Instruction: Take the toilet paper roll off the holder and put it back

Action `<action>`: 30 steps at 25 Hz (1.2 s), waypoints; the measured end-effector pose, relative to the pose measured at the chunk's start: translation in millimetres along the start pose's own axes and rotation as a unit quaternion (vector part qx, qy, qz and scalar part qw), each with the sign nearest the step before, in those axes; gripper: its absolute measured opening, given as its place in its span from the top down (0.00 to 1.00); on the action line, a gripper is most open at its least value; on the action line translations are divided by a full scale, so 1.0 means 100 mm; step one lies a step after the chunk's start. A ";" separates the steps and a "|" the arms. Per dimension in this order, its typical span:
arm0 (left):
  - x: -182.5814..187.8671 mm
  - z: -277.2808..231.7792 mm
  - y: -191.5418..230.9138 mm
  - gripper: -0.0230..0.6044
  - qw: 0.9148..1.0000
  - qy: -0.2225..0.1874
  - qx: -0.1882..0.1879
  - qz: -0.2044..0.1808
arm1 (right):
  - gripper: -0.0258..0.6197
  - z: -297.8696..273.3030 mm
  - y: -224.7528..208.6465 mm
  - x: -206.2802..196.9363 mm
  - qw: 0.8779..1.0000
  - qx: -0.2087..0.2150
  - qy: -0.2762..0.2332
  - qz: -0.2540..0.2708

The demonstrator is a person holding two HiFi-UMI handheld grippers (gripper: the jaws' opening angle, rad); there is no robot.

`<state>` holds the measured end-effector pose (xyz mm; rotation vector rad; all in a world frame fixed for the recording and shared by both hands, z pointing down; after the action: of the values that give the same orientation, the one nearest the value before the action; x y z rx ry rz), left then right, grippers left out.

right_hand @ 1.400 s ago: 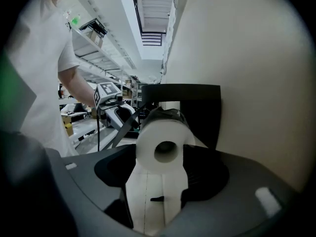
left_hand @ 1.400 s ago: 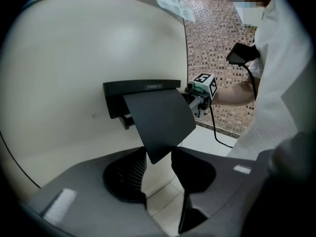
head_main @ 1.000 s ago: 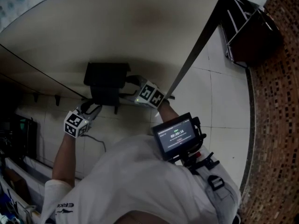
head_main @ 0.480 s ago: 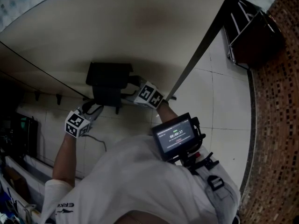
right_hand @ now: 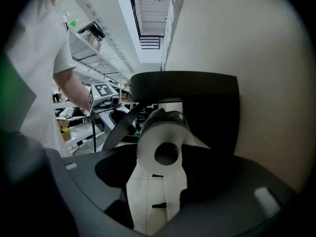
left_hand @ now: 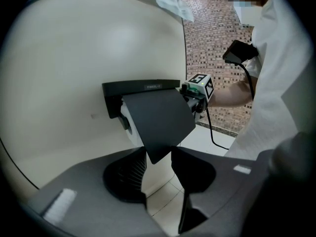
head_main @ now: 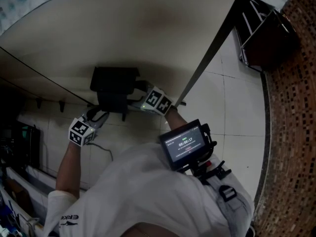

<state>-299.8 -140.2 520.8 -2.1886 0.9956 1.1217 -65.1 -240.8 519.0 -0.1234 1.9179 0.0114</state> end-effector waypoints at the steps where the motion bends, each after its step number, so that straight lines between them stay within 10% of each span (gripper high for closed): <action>1: 0.00 -0.01 0.00 0.71 1.000 -0.001 -0.001 0.001 | 0.49 0.00 0.00 0.00 1.000 0.000 0.000 0.000; 30: -0.02 -0.47 0.13 0.78 0.997 -0.011 0.075 -0.013 | 0.62 1.30 0.74 0.17 0.976 -0.196 -0.086 -0.030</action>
<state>-288.2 -180.1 547.2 -2.0607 1.0052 1.0223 44.5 -159.5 454.7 -0.4315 1.7175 0.3504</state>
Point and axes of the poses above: the fingertips, and each gripper's own axes: z backward along the fingers, y to its left, x out of its top, the point moved 10 cm from there along z, backward along the fingers, and after that the axes turned 7 degrees about x, right-handed, at the moved point
